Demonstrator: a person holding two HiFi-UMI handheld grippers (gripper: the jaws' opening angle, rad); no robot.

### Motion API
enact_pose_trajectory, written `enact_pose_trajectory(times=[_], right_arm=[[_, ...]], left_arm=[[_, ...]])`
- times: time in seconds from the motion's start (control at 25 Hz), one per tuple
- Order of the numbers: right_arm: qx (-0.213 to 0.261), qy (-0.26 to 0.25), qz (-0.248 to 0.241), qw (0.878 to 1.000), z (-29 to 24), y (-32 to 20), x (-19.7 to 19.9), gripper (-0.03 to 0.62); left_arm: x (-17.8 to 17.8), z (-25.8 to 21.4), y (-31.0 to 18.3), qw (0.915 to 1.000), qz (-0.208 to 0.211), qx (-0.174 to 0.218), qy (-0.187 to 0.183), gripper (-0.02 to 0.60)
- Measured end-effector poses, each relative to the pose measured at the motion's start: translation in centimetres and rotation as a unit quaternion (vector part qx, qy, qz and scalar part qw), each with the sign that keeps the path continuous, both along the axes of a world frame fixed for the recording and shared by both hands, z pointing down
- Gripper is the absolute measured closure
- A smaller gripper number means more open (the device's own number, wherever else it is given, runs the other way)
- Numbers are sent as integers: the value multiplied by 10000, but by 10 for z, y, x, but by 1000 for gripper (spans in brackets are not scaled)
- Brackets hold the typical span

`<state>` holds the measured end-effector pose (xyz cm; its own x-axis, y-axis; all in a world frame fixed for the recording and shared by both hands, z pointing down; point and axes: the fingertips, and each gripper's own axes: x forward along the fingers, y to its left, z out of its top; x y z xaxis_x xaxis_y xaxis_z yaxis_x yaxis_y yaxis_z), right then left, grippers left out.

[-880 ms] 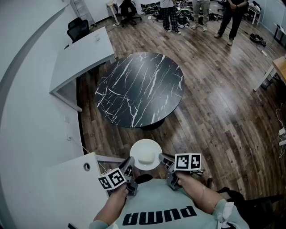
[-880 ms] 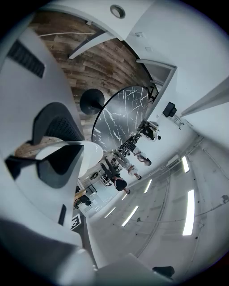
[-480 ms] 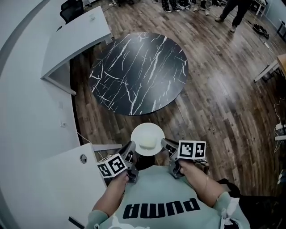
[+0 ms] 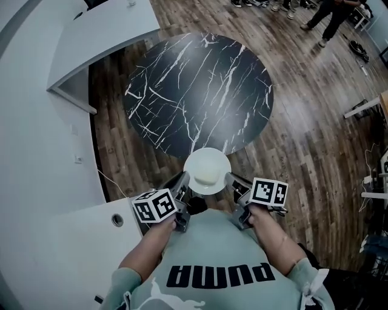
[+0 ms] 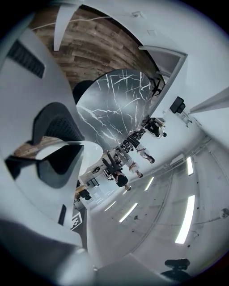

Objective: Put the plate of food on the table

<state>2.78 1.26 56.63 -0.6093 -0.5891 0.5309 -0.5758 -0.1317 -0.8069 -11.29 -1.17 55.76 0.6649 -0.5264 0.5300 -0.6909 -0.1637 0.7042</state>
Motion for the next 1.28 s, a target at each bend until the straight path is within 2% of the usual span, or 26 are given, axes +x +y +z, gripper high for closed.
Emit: enact_pose_trajectory(times=[0.32, 0.48, 0.84, 1.28], right_arm=[[86, 191, 270, 9994, -4, -55, -16, 560], [91, 299, 278, 9991, -5, -74, -21, 560], [-35, 395, -50, 9992, 14, -117, -21, 560], [-355, 347, -427, 9979, 63, -190, 9, 559]], left_arm=[[-15, -1, -60, 9995, 259, 108, 138, 548], [-19, -1, -81, 9994, 258, 151, 162, 546], [-21, 23, -115, 9999, -65, -28, 86, 546], [8, 63, -180, 9981, -475, -306, -250, 545]])
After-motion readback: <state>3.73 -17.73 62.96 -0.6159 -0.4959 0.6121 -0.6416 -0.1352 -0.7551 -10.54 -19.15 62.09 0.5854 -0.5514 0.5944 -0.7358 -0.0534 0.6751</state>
